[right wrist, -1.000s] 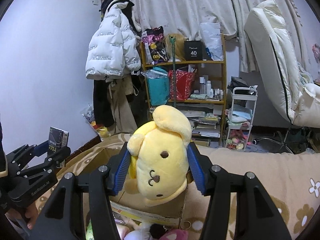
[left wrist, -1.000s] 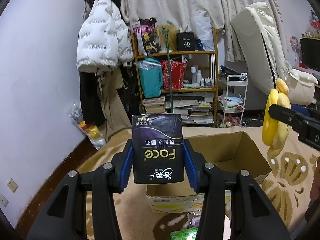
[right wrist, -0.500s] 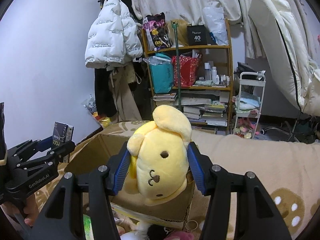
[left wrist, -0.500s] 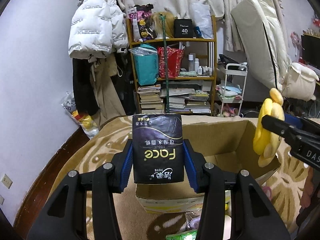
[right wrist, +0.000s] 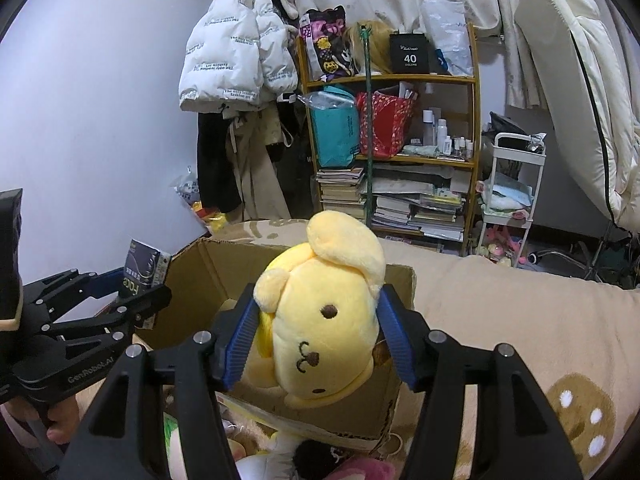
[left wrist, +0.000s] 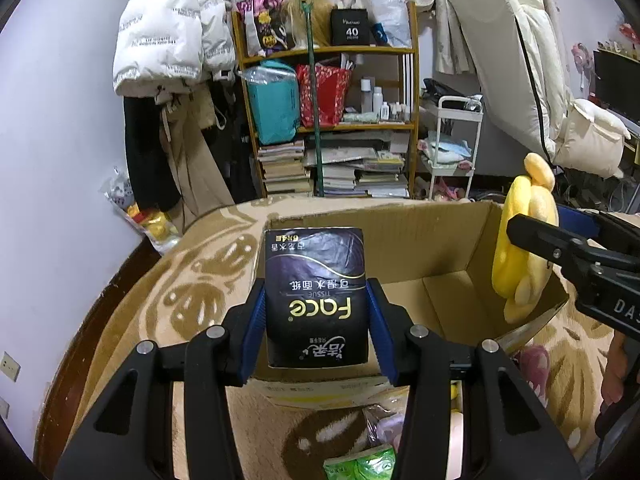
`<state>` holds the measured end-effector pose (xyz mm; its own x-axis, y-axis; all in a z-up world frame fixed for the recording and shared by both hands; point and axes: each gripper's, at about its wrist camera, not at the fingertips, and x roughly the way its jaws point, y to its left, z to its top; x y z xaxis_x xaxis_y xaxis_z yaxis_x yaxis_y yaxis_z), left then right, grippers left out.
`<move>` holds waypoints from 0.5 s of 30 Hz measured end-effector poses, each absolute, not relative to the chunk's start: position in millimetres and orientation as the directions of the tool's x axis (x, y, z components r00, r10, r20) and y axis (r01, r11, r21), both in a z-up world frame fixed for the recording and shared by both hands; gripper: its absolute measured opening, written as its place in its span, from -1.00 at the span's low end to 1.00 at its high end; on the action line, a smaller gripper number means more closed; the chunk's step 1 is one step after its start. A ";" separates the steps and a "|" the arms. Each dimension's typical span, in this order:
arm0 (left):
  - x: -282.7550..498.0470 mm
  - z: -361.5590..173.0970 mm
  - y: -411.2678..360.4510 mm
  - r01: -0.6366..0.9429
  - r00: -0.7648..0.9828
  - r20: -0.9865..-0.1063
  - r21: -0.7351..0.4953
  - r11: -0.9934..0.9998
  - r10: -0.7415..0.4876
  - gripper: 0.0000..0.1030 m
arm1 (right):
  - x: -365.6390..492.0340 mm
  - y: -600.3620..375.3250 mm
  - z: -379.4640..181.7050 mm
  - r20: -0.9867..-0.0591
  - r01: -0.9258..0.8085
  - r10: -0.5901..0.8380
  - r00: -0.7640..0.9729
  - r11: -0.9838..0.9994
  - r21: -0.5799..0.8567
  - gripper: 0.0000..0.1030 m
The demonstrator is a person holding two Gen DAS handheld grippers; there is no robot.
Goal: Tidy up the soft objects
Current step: 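Carry both items over the box and open both tools to drop them in, then withdraw both tools from the box back toward the remaining items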
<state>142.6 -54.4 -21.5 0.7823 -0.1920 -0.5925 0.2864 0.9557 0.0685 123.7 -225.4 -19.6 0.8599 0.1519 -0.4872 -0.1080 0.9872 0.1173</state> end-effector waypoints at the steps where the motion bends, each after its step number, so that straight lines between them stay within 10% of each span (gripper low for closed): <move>1: 143.7 -22.8 -53.9 0.287 0.776 -0.600 0.063 0.956 -0.194 -0.11 | 123.9 -225.4 -19.3 -0.490 -0.109 0.152 0.859 0.987 0.116 0.23; 11: 145.2 -27.6 -50.3 0.277 0.763 -0.620 0.056 0.959 -0.184 0.23 | 125.1 -224.4 -29.2 -0.524 -0.121 0.168 0.835 0.985 0.123 0.30; 15: 142.8 -25.5 -46.7 0.264 0.768 -0.616 0.053 0.963 -0.176 0.46 | 123.3 -226.1 -27.3 -0.514 -0.113 0.164 0.842 0.985 0.130 0.66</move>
